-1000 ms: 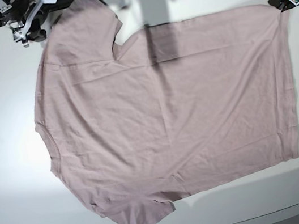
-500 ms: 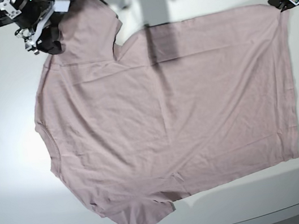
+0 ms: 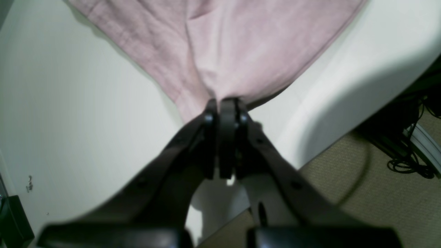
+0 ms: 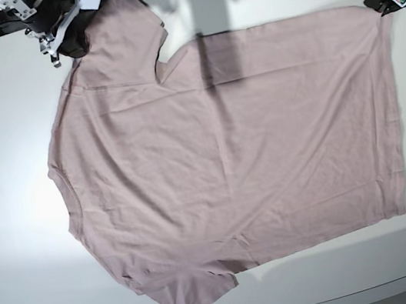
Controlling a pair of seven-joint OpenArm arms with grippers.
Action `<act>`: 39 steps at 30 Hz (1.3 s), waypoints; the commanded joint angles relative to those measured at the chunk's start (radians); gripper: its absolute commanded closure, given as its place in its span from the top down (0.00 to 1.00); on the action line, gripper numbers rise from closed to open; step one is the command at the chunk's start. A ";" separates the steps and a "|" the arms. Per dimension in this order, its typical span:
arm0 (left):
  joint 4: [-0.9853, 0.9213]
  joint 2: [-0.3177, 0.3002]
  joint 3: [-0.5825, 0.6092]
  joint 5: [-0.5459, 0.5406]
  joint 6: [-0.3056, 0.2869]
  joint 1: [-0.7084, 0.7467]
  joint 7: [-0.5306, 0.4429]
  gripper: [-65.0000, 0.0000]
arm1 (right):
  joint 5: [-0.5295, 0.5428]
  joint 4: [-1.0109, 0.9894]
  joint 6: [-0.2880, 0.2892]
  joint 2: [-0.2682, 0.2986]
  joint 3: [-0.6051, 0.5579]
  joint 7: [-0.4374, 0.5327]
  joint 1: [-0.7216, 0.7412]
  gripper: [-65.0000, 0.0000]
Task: Fold the T-shirt properly
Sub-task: 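Pull the shirt's shoulder edge toward the robot with both grippers, then lower both grippers and pinch the shirt's shoulder edge again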
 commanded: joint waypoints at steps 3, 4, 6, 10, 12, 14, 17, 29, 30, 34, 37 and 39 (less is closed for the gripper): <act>0.014 -0.015 -0.011 -0.007 0.011 0.003 -0.016 0.00 | 0.007 0.001 0.083 0.013 0.000 -0.040 -0.011 0.13; 0.014 -0.015 -0.011 -0.007 0.011 0.003 -0.016 0.00 | 0.006 0.001 0.090 0.014 0.000 -0.048 -0.011 0.12; 0.014 -0.015 -0.011 -0.008 0.011 0.003 -0.016 0.00 | 0.006 0.001 0.087 0.014 0.000 -0.077 -0.011 0.00; 0.014 -0.015 -0.011 -0.008 0.011 0.003 -0.016 0.00 | 0.010 0.001 0.036 0.014 0.000 -0.160 -0.012 0.00; 0.014 -0.015 -0.011 -0.008 0.011 0.003 -0.014 0.00 | 0.013 0.002 -0.035 0.014 0.000 -0.229 -0.018 0.00; 0.014 -0.014 -0.011 -0.008 0.011 0.003 -0.001 0.00 | 0.068 0.003 -0.129 0.018 0.000 -0.311 -0.031 0.00; 0.014 -0.014 -0.011 -0.008 0.011 0.005 0.006 0.00 | 0.151 0.007 -0.224 0.043 0.002 -0.345 -0.072 0.00; 0.015 -0.014 -0.021 -0.086 0.012 0.009 0.006 0.00 | 0.222 0.097 -0.637 0.066 0.072 -0.315 -0.267 0.00; 0.015 -0.015 -0.027 -0.106 0.015 0.008 0.006 0.00 | 0.245 0.119 -0.639 0.066 0.094 -0.315 -0.268 0.00; 0.016 -0.014 -0.066 -0.131 0.015 -0.009 0.008 0.00 | 0.386 0.203 -0.611 0.066 0.195 -0.253 -0.262 0.00; 0.016 -0.014 -0.073 -0.132 0.015 -0.047 0.016 0.00 | 0.505 0.234 -0.554 0.066 0.264 -0.202 -0.240 0.00; 0.016 -0.009 -0.073 -0.132 0.018 -0.085 0.030 0.00 | 0.591 0.234 -0.515 0.064 0.294 -0.193 -0.204 0.00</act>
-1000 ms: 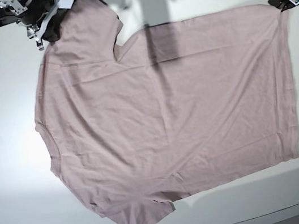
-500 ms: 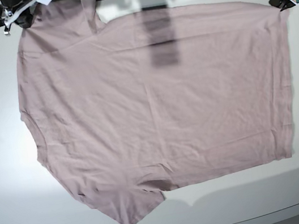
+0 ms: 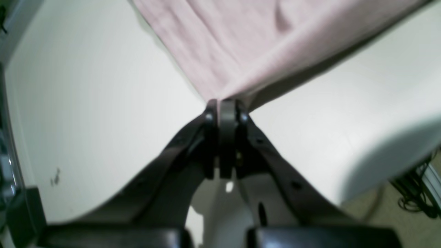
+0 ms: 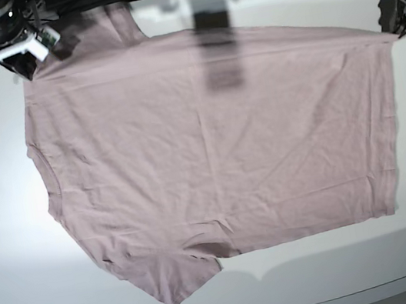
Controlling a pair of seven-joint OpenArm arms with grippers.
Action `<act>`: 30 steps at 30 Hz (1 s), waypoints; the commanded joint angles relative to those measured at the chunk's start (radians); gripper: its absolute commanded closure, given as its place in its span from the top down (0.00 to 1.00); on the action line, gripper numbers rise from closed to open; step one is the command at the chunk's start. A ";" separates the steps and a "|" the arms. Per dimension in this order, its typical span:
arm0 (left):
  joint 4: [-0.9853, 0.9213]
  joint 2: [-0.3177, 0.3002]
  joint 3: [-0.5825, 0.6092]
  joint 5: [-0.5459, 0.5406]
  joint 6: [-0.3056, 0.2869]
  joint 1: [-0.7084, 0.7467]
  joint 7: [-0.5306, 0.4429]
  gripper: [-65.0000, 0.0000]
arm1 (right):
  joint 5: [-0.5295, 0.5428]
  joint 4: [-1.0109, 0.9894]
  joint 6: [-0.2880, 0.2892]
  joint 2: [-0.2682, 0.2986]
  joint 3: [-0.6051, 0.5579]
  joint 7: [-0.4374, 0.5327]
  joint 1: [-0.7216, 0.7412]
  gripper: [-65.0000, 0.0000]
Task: Fold the T-shirt properly
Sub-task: 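Lower both grippers and pinch the shirt's shoulder edge again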
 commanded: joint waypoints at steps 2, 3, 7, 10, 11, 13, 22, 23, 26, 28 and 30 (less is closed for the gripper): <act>0.014 -0.006 -0.013 -0.014 0.023 -0.043 0.034 0.00 | 0.052 0.016 0.009 0.010 0.027 0.026 0.035 0.00; 0.014 -0.001 -0.013 -0.014 0.024 -0.068 0.064 0.00 | 0.086 0.016 0.021 0.009 0.032 0.040 0.052 0.00; 0.013 0.022 -0.010 -0.013 0.022 -0.158 0.130 0.00 | 0.176 0.013 0.095 -0.022 0.033 0.074 0.150 0.00; 0.013 0.034 -0.002 -0.011 0.022 -0.202 0.130 0.00 | 0.229 -0.004 0.154 -0.063 0.033 0.101 0.232 0.00; 0.012 0.035 0.004 -0.008 0.022 -0.213 0.134 0.00 | 0.235 -0.013 0.166 -0.076 0.033 0.103 0.258 0.00; 0.010 0.035 0.013 0.020 0.022 -0.237 0.136 0.00 | 0.234 -0.035 0.185 -0.103 0.033 0.104 0.304 0.00; -0.152 0.035 0.111 0.047 0.023 -0.409 0.146 0.00 | 0.320 -0.145 0.236 -0.143 0.033 0.138 0.463 0.00; -0.169 0.035 0.124 0.064 0.023 -0.430 0.148 0.00 | 0.327 -0.162 0.236 -0.143 0.033 0.138 0.480 0.00; -0.217 0.035 0.156 0.113 0.023 -0.488 0.149 0.00 | 0.338 -0.219 0.237 -0.146 0.033 0.140 0.533 0.00; -0.241 0.035 0.160 0.114 0.023 -0.518 0.152 0.00 | 0.338 -0.254 0.237 -0.151 0.033 0.143 0.563 0.00; -0.262 0.035 0.160 0.114 0.023 -0.541 0.167 0.00 | 0.343 -0.288 0.237 -0.151 0.033 0.150 0.588 0.00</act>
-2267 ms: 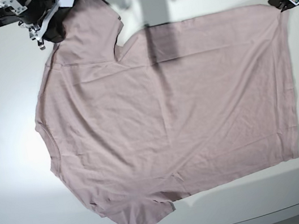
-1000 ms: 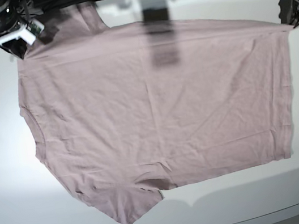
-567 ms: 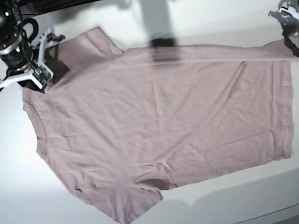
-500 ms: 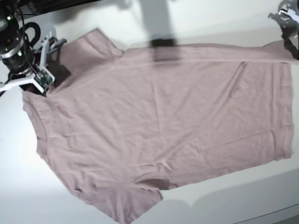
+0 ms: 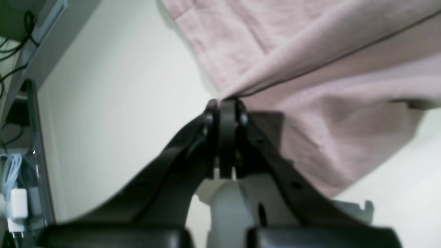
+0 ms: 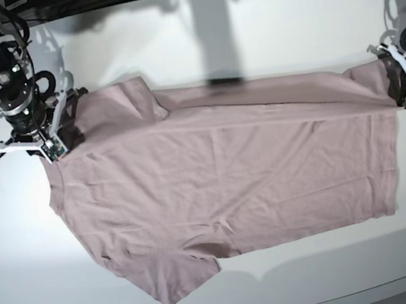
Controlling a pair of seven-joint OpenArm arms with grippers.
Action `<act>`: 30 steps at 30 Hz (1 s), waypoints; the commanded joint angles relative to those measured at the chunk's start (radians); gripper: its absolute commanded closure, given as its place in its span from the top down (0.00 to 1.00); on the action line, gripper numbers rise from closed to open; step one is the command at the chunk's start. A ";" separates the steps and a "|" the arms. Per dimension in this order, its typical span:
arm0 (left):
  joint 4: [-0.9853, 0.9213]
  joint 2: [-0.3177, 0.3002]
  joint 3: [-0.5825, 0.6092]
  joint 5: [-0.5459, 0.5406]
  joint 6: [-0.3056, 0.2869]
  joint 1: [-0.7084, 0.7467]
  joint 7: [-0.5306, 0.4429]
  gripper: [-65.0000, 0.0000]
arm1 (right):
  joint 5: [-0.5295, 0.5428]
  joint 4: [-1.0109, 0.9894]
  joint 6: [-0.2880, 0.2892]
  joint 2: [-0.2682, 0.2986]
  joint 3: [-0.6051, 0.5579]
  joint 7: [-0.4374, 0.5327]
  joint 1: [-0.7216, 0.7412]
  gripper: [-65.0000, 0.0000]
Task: Fold the T-shirt properly
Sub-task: 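Lower both grippers and pinch the shirt's shoulder edge again, then lift the shoulder edge with both grippers and drag it toward the robot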
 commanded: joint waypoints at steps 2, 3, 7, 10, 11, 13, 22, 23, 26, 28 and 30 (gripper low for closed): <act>-0.006 -0.023 -0.010 -0.003 0.016 -0.031 -0.007 0.00 | 0.021 -0.021 -0.014 0.019 0.010 0.023 0.037 0.00; -0.014 -0.022 -0.010 -0.004 0.015 -0.041 -0.008 0.00 | 0.036 -0.041 -0.003 0.018 0.010 0.030 0.051 0.00; -0.058 -0.022 -0.010 -0.008 0.016 -0.078 -0.013 0.00 | 0.039 -0.117 0.047 -0.001 0.009 0.041 0.109 0.00; -0.114 -0.014 -0.010 -0.008 0.014 -0.123 -0.019 0.00 | 0.078 -0.165 0.069 -0.021 0.006 0.045 0.150 0.00; -0.130 -0.011 -0.010 -0.008 0.014 -0.136 -0.020 0.00 | 0.082 -0.179 0.077 -0.028 0.006 0.047 0.163 0.00; -0.157 -0.005 -0.010 -0.006 0.014 -0.159 -0.034 0.00 | 0.082 -0.206 0.081 -0.037 0.006 0.048 0.187 0.00; -0.172 0.005 0.034 0.059 0.008 -0.190 -0.062 0.00 | 0.079 -0.331 0.153 -0.086 0.006 0.052 0.306 0.00; -0.172 0.005 0.048 0.072 0.009 -0.190 -0.067 0.00 | 0.076 -0.346 0.166 -0.094 0.006 0.051 0.320 0.00; -0.173 0.005 0.072 0.105 0.010 -0.190 -0.068 0.00 | 0.074 -0.372 0.174 -0.115 0.006 0.051 0.351 0.00; -0.173 0.003 0.073 0.109 0.013 -0.191 -0.068 0.00 | 0.069 -0.376 0.174 -0.119 0.006 0.051 0.362 0.00; -0.173 -0.001 0.073 0.108 0.015 -0.190 -0.068 0.00 | 0.051 -0.376 0.174 -0.119 0.006 0.051 0.362 0.00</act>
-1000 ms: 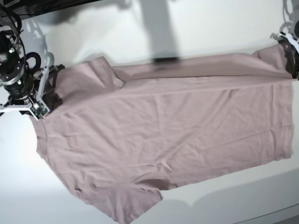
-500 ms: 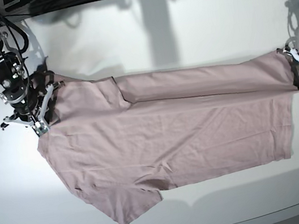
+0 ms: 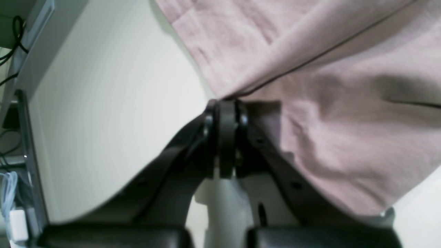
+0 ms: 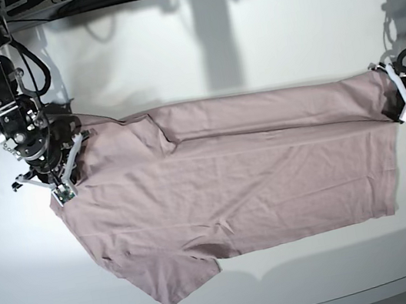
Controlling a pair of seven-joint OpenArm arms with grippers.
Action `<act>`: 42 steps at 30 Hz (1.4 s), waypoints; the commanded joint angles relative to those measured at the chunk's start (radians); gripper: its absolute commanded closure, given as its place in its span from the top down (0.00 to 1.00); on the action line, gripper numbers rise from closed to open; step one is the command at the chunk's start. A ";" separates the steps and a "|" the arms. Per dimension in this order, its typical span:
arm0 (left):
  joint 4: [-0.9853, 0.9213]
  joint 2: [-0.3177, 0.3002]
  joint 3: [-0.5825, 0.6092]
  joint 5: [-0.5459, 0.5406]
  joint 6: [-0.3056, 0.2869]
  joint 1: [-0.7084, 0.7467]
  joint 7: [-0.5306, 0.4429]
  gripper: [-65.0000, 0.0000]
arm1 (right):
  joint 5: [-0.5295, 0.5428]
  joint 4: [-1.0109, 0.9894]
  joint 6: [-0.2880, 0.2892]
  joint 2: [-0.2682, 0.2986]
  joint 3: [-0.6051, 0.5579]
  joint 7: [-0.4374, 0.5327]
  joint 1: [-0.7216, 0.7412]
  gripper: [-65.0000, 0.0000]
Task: Fold the T-shirt properly
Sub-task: 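Lift the shoulder edge with both grippers and drag it toward the robot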
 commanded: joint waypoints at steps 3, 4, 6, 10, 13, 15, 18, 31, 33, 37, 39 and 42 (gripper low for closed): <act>0.012 -0.023 -0.008 -0.005 0.021 -0.015 -0.021 0.00 | 0.001 0.013 -0.009 0.016 0.011 0.019 0.019 0.00; 0.012 -0.023 -0.008 -0.006 0.021 -0.015 -0.021 0.00 | 0.002 0.013 -0.009 0.016 0.011 0.019 0.019 0.00; 0.012 -0.023 -0.008 -0.005 0.021 -0.015 -0.021 0.07 | 0.001 0.013 -0.009 0.017 0.011 0.016 0.019 0.00; 0.012 -0.023 -0.008 -0.009 0.022 -0.015 -0.001 0.43 | 0.002 0.013 -0.010 0.019 0.013 0.004 0.019 0.34; 0.012 -0.026 -0.009 -0.009 0.022 -0.015 0.066 0.44 | 0.002 0.013 -0.011 0.022 0.020 0.005 0.020 0.42; 0.012 -0.038 -0.008 -0.032 0.022 -0.014 0.105 0.44 | 0.006 0.016 -0.013 0.027 0.032 0.004 0.019 0.42; 0.013 -0.083 -0.009 -0.170 0.025 -0.014 0.158 0.44 | 0.027 0.037 -0.012 0.037 0.072 0.003 0.019 0.42; 0.075 -0.103 -0.008 -0.784 0.017 -0.011 0.325 0.00 | 0.428 0.196 0.145 0.003 0.239 -0.234 0.016 0.04; 0.081 -0.063 -0.008 -0.784 0.018 -0.012 0.339 0.00 | 0.428 0.196 0.146 -0.023 0.239 -0.246 0.016 0.00; 0.080 0.011 -0.008 -0.774 0.068 -0.008 0.356 0.00 | 0.428 0.196 0.145 -0.069 0.239 -0.267 0.016 0.00; 0.079 0.040 -0.008 -0.750 0.103 -0.009 0.349 0.00 | 0.428 0.196 0.145 -0.092 0.239 -0.280 0.016 0.00; 0.077 0.069 -0.008 -0.733 0.116 -0.008 0.338 0.00 | 0.425 0.195 0.146 -0.129 0.239 -0.307 0.016 0.00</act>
